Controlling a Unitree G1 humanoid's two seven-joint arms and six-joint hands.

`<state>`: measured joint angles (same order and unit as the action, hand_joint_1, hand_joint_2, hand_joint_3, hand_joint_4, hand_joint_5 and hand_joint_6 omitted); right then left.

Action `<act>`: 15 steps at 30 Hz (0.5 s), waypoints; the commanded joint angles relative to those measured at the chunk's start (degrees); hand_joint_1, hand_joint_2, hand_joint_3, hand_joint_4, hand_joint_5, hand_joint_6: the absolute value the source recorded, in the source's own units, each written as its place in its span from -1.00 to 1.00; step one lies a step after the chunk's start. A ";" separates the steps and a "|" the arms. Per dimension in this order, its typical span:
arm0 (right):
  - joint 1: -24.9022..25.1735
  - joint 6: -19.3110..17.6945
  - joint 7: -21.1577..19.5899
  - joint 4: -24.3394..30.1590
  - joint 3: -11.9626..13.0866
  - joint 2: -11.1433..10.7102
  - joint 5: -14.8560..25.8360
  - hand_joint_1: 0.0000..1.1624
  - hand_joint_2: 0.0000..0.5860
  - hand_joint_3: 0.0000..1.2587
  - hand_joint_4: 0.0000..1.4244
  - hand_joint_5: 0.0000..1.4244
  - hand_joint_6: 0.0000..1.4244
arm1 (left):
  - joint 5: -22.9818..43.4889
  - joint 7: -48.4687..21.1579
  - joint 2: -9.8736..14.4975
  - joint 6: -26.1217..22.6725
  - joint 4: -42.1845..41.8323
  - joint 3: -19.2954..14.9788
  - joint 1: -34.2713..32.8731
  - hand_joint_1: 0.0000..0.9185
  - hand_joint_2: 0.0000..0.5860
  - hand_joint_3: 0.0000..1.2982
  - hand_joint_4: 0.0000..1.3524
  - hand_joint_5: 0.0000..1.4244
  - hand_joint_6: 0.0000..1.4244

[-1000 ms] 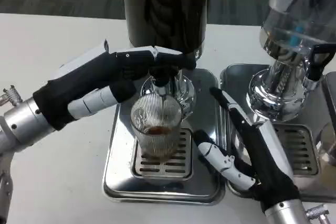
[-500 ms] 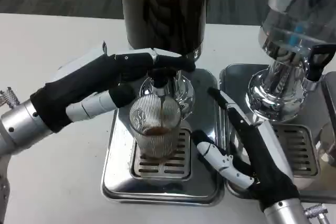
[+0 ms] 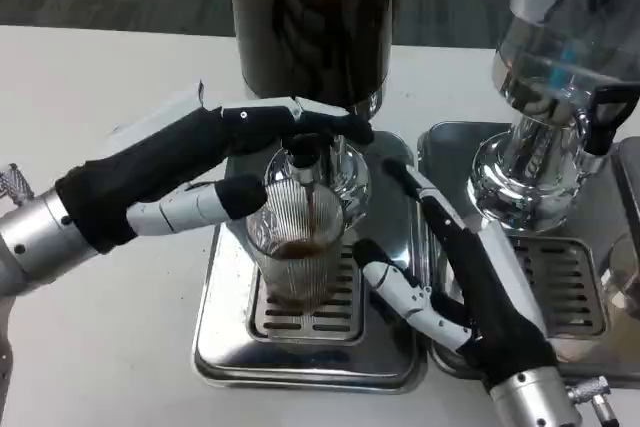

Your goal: Grasp the cup under the faucet to collect the drink, then remove the cup.

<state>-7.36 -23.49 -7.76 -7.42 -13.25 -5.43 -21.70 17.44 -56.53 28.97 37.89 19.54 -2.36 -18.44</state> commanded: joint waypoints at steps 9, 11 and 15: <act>1.34 0.27 -0.10 -1.52 -0.27 0.41 -0.12 -0.34 -0.17 -0.80 -0.88 -0.89 -0.95 | -1.51 -0.63 1.30 1.17 -1.01 2.01 1.39 -1.00 -0.67 -0.49 -0.66 -0.78 -0.64; 1.69 0.31 0.16 -1.82 -0.35 0.47 0.07 -0.34 -0.17 -0.80 -0.88 -0.89 -0.95 | -1.36 -0.58 1.38 1.01 -1.10 2.05 1.39 -1.00 -0.67 -0.49 -0.65 -0.78 -0.64; 2.00 0.19 0.23 -1.66 -0.88 0.89 0.09 -0.34 -0.17 -0.80 -0.88 -0.89 -0.95 | -1.03 -0.31 1.54 0.95 -1.58 2.11 1.78 -1.00 -0.67 -0.49 -0.65 -0.78 -0.64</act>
<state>-5.97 -23.36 -7.75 -8.85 -13.73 -4.98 -21.94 17.42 -55.23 29.78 38.04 19.03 -1.42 -18.24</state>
